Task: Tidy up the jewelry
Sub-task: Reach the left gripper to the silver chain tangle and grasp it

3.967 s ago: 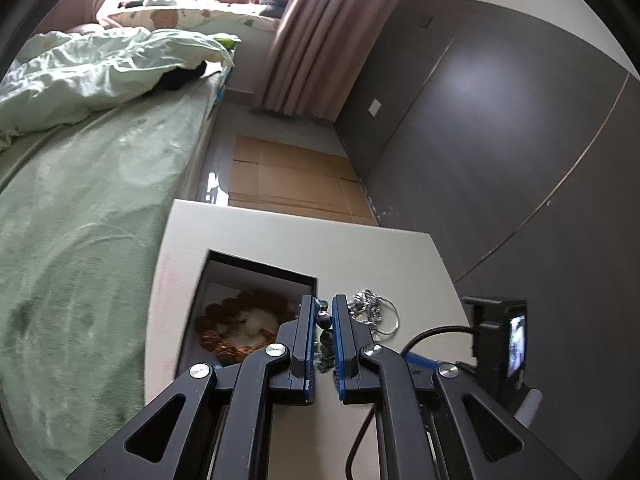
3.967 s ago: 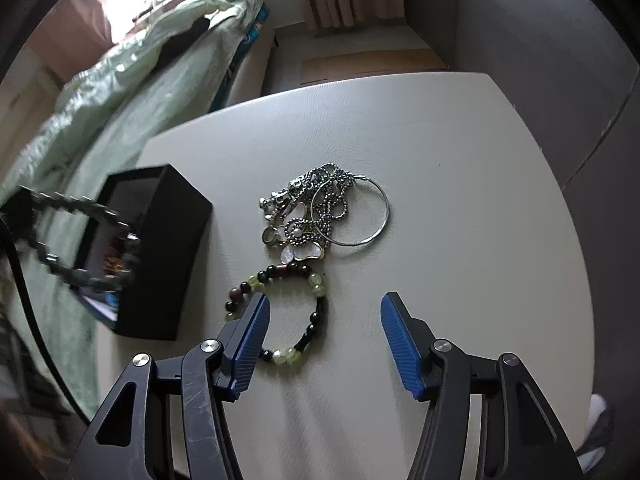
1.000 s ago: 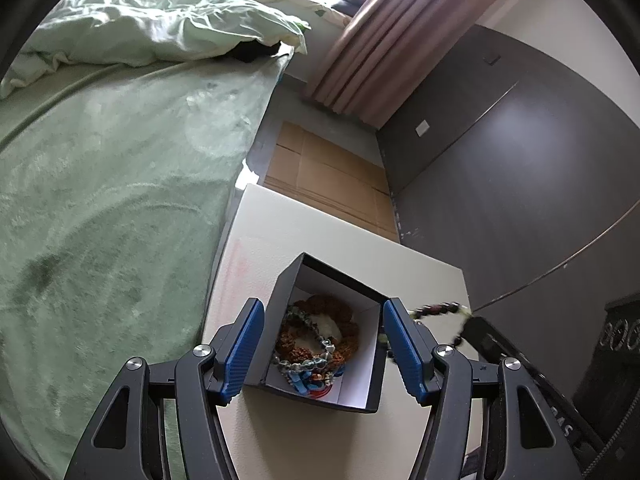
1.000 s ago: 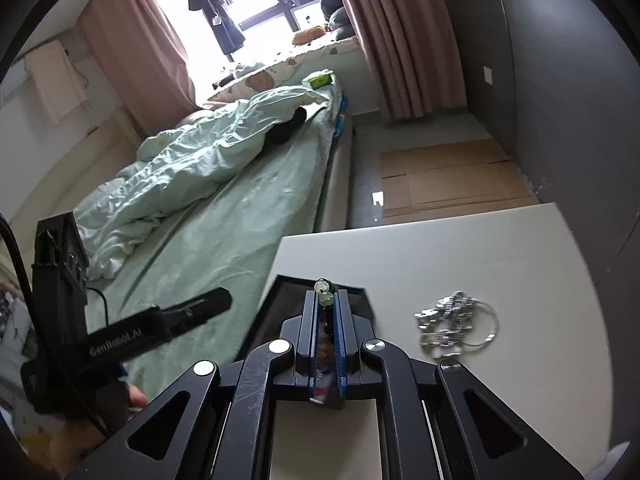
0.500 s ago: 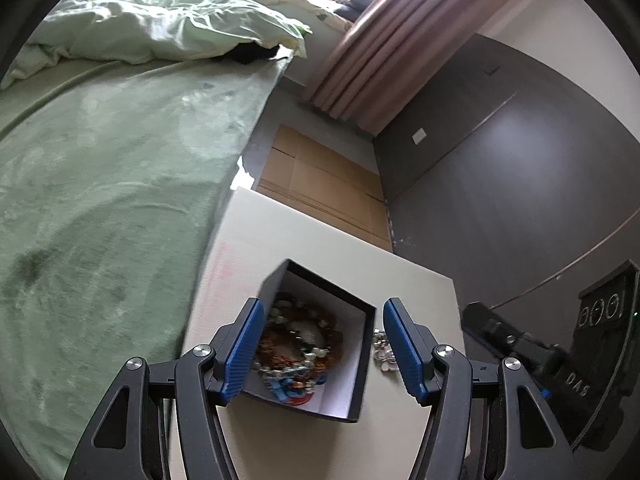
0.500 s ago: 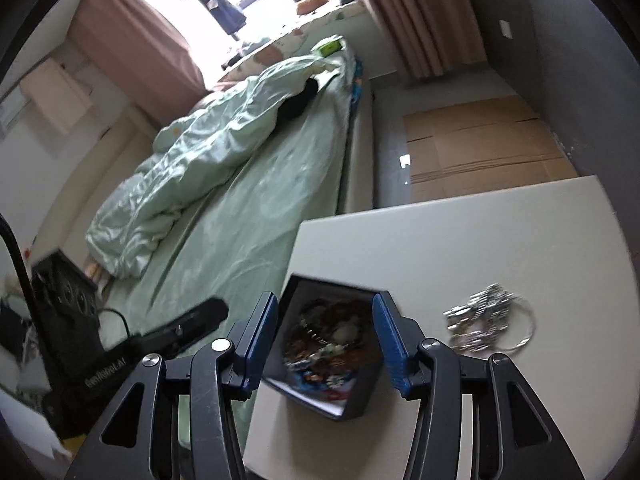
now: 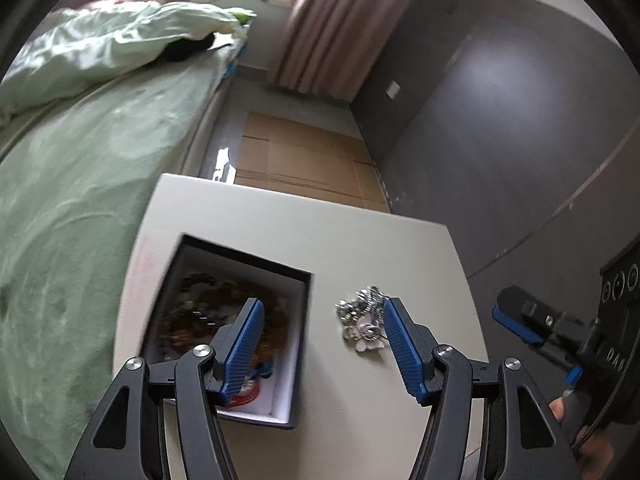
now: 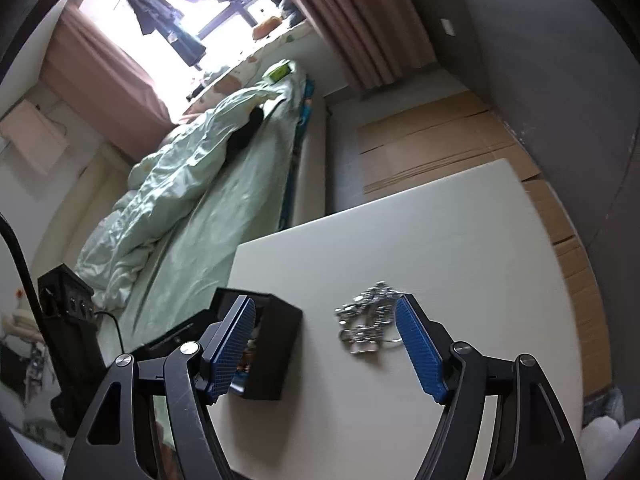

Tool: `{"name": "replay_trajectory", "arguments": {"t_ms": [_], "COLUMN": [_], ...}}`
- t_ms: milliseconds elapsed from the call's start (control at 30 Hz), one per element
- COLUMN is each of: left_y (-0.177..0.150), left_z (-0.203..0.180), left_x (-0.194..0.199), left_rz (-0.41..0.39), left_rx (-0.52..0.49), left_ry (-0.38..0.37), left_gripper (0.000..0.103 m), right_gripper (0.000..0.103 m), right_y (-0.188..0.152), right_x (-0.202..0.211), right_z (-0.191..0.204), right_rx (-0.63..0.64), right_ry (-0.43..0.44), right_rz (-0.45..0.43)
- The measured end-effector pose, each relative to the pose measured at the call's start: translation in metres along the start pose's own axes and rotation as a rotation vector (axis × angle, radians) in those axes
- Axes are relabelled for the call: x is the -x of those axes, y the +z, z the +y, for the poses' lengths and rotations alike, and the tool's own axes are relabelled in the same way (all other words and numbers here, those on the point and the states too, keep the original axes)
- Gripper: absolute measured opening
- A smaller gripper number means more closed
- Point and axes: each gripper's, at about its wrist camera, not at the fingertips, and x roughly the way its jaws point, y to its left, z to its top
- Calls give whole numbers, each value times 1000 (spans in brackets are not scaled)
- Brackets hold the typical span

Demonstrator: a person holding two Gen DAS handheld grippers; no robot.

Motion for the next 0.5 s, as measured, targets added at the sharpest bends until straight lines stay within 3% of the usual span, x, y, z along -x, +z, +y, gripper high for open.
{"name": "replay_trajectory", "arguments": {"t_ms": [300, 367, 500], "left_y": [10, 13, 16], "left_z": [-40, -49, -63], "left_x": [-22, -30, -53], "left_rz": [32, 50, 116], "left_rx": [-115, -145, -214], "left_ry": [0, 20, 62], "left_gripper": [63, 55, 50], "right_gripper": [73, 73, 73], "right_y": [2, 4, 7], "right_x": [4, 5, 5], "right_z": [-41, -48, -62], "right_rx": [-127, -153, -186], "right_ry": [-24, -20, -39], "right_rz": [23, 31, 48]}}
